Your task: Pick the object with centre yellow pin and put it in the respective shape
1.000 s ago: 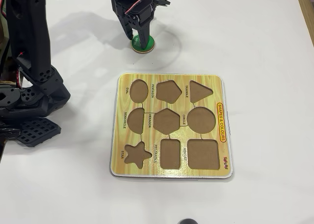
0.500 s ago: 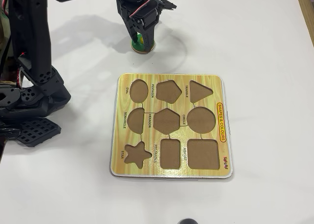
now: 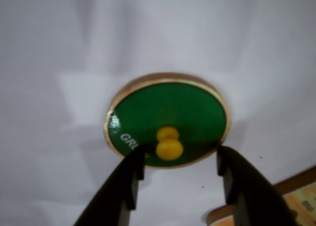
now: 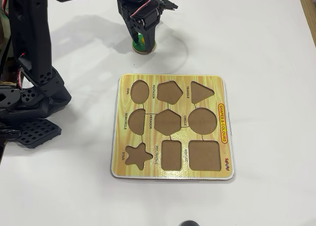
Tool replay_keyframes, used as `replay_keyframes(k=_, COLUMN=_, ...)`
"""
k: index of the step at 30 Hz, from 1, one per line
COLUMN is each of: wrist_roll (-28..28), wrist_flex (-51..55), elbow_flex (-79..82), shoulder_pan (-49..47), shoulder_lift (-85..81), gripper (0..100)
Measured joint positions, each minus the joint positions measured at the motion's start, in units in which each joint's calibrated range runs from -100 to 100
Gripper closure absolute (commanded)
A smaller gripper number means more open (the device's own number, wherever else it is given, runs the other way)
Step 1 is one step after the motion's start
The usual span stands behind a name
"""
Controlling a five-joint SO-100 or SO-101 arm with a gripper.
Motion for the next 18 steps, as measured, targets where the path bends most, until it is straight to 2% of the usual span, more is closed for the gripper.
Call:
replay_keyframes(k=11, wrist_roll=0.0, wrist_flex=-0.1, elbow_flex=0.0, shoulder_pan=0.0, shoulder_lift=0.0, gripper=83)
replay_keyframes(k=18, wrist_roll=0.0, wrist_flex=-6.6, elbow_flex=0.1, shoulder_pan=0.0, shoulder_lift=0.0, gripper=83)
